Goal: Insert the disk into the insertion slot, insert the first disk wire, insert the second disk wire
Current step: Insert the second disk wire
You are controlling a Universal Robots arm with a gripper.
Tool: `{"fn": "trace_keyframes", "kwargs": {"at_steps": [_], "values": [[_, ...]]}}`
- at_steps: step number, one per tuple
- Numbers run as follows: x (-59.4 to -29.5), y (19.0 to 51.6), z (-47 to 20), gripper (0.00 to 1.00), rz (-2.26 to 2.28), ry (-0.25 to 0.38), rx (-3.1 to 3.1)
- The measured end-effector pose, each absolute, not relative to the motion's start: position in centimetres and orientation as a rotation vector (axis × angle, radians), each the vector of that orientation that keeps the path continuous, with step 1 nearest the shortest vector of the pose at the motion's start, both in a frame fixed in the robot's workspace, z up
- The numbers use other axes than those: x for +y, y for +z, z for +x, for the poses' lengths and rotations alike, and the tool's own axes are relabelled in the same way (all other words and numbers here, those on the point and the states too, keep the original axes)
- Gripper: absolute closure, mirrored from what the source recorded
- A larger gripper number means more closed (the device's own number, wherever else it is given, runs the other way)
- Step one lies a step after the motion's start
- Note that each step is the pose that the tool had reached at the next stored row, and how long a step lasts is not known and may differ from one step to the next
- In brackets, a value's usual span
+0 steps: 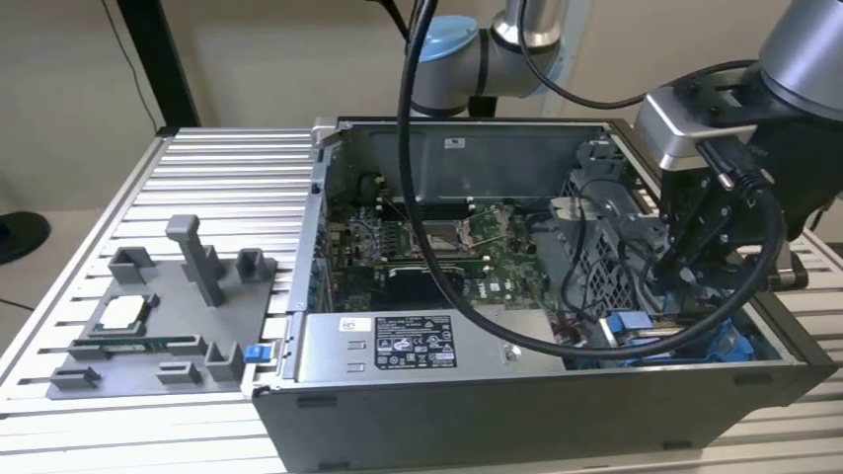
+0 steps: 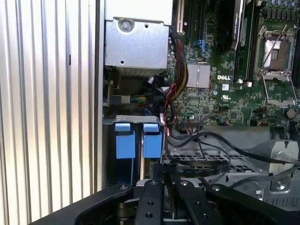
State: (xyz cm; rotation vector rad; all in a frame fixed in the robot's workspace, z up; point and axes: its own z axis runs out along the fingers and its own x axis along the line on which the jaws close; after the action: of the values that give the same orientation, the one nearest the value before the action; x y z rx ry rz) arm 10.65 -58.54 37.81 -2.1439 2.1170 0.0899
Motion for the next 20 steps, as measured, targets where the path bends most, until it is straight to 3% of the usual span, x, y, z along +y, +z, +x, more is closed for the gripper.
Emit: {"fn": "trace_keyframes", "kwargs": {"at_steps": [20], "values": [[-58.5,34.5,12.7,1.00,-2.141,0.084,2.115]]}}
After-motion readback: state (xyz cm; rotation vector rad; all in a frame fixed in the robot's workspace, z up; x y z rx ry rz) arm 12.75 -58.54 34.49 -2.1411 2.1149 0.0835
